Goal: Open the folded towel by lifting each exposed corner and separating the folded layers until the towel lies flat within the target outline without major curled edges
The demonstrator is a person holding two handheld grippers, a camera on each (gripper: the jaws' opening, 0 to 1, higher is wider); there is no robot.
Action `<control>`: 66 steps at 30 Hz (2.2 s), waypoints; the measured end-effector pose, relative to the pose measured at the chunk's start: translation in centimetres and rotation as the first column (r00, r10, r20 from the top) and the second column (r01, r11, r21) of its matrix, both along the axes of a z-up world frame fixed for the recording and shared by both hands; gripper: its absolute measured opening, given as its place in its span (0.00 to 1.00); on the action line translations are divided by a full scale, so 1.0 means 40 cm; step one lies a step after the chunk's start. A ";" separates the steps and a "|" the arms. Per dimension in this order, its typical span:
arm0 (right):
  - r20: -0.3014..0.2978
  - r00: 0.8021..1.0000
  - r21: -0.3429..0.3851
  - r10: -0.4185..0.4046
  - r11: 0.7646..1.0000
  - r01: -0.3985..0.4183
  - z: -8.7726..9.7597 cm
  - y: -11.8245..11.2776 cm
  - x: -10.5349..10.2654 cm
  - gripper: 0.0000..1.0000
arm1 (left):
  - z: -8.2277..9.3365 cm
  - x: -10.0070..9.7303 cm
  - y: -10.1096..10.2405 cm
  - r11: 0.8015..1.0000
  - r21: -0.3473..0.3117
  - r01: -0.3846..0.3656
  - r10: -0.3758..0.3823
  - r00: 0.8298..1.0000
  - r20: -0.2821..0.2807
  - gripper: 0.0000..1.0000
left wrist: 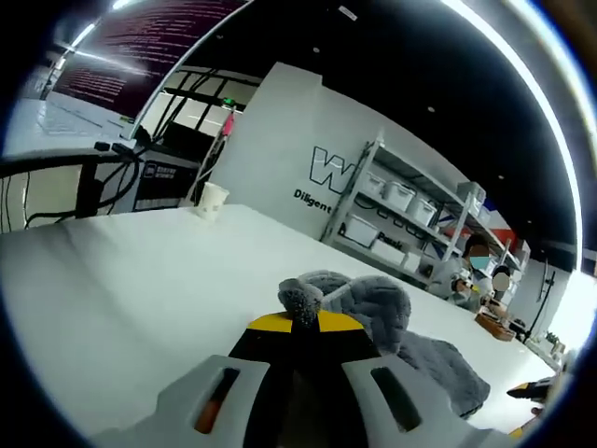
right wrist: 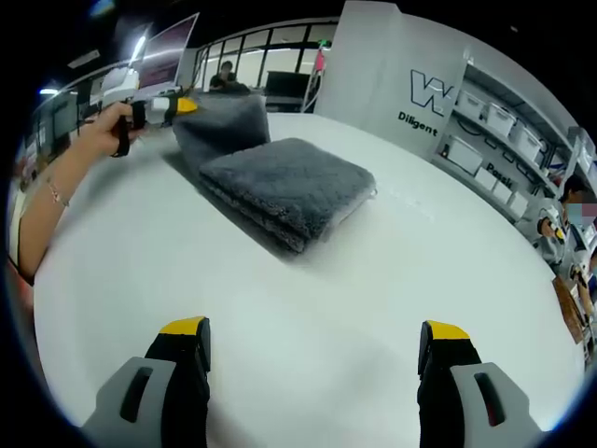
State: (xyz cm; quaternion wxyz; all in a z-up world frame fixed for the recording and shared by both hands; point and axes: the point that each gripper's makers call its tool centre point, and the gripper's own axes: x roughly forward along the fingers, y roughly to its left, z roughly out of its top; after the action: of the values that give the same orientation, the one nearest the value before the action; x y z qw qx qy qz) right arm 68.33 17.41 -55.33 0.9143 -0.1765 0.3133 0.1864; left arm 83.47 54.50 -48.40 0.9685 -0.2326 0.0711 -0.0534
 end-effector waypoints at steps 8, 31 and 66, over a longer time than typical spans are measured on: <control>-0.004 1.000 -0.005 0.003 1.000 -0.003 -0.002 0.000 -0.002 0.92 | -0.025 -0.008 0.020 0.999 -0.033 -0.031 0.030 0.999 -0.027 0.05; 0.004 1.000 0.013 0.012 1.000 -0.012 0.002 0.011 0.004 0.92 | -0.044 -0.050 0.110 0.974 0.073 -0.216 0.222 0.972 -0.076 0.32; 0.060 0.995 0.110 0.083 0.990 -0.089 0.045 0.067 -0.001 0.92 | -0.074 -0.012 0.035 0.887 0.446 0.117 -0.048 0.985 -0.163 0.38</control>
State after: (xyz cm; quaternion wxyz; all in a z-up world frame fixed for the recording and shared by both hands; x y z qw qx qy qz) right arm 68.29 20.08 -53.55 0.9222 -0.1432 0.2690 0.2381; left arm 83.01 55.89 -51.38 0.9849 -0.0001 0.1627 -0.0593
